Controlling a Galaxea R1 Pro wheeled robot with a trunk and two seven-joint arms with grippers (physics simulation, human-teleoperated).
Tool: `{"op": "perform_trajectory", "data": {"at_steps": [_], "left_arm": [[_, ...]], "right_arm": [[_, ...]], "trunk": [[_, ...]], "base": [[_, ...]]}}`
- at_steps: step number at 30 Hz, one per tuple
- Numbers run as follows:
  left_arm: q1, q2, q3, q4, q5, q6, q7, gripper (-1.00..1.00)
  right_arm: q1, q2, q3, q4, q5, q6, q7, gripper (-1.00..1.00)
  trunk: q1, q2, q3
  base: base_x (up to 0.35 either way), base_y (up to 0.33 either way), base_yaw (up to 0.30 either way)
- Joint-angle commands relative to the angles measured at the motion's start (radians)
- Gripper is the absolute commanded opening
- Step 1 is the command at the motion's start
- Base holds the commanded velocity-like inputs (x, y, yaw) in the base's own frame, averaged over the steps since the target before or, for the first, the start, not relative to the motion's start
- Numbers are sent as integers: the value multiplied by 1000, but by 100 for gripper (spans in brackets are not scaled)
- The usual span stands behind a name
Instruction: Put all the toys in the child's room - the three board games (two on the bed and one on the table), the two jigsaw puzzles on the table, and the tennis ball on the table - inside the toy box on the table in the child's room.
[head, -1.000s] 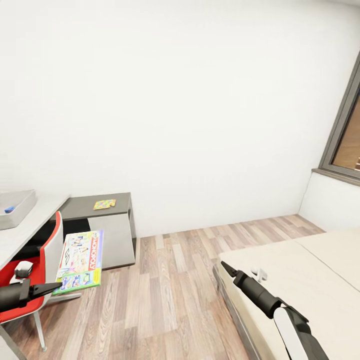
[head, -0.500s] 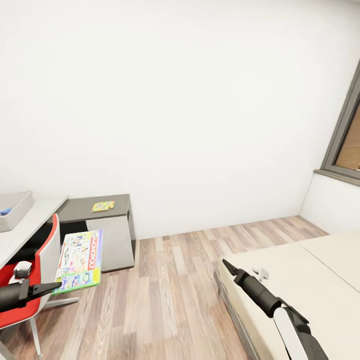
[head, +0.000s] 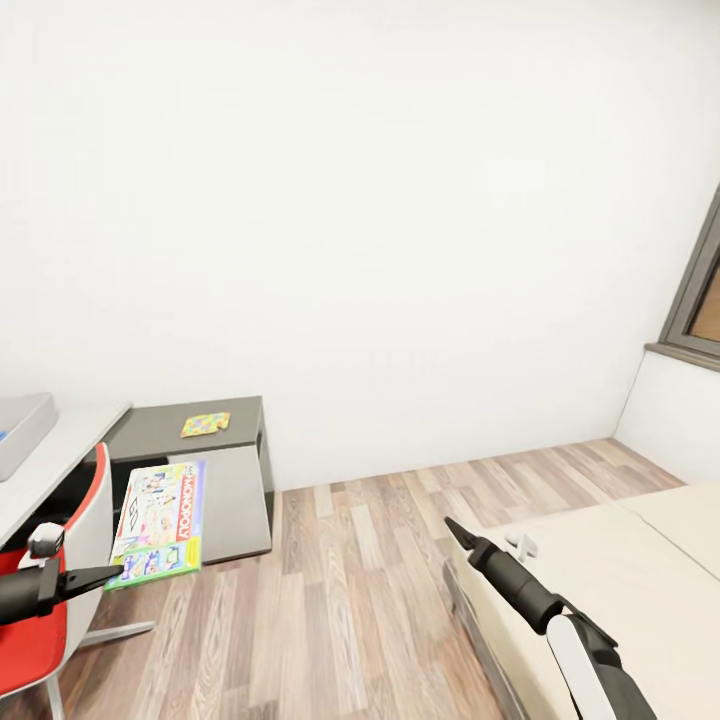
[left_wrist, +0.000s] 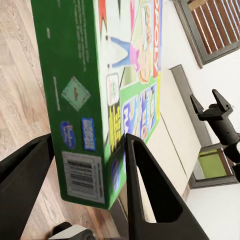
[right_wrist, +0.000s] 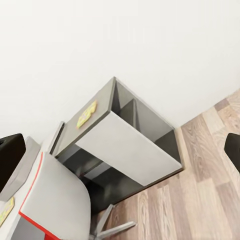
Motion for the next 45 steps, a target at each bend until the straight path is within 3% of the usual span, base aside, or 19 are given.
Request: {"op": "perform_trajectory", "data": {"at_steps": [1,18,33,36,40,42,45], "left_arm": [[-1,0,0,0,-1,10,-5,-100],[-1,-4,2,1,1,-19,-5,-100],[-1,-4,10,0,3,-19,-5,-100],[0,3,28,-3,7,-17,-5,-100],[-1,20,92,-23,42,-10,-5,-100],[-1,57,118,-46,80,-1,-5,-100],[-1,92,133,-60,142,4,-5,-100]], "right_arm": [[0,0,-2,-1,-9,9,1,100],[0,0,-2,-2,-8,8,-3,100],[0,0,-2,0,-7,7,-6,100],[-1,0,-2,-3,-6,17,-21,100],[-2,-1,-2,-31,-3,53,-100,100],[-2,0,-1,-56,-2,88,-172,100],[-2,0,1,-71,-2,110,-240,100]], "trunk": [[1,-1,0],[1,-1,0],[1,-1,0],[1,-1,0],[1,-1,0],[1,-1,0],[1,-1,0]], "base": [[157,245,0],[198,81,186],[229,0,10],[41,0,0],[9,0,0],[3,0,0],[1,0,0]]}}
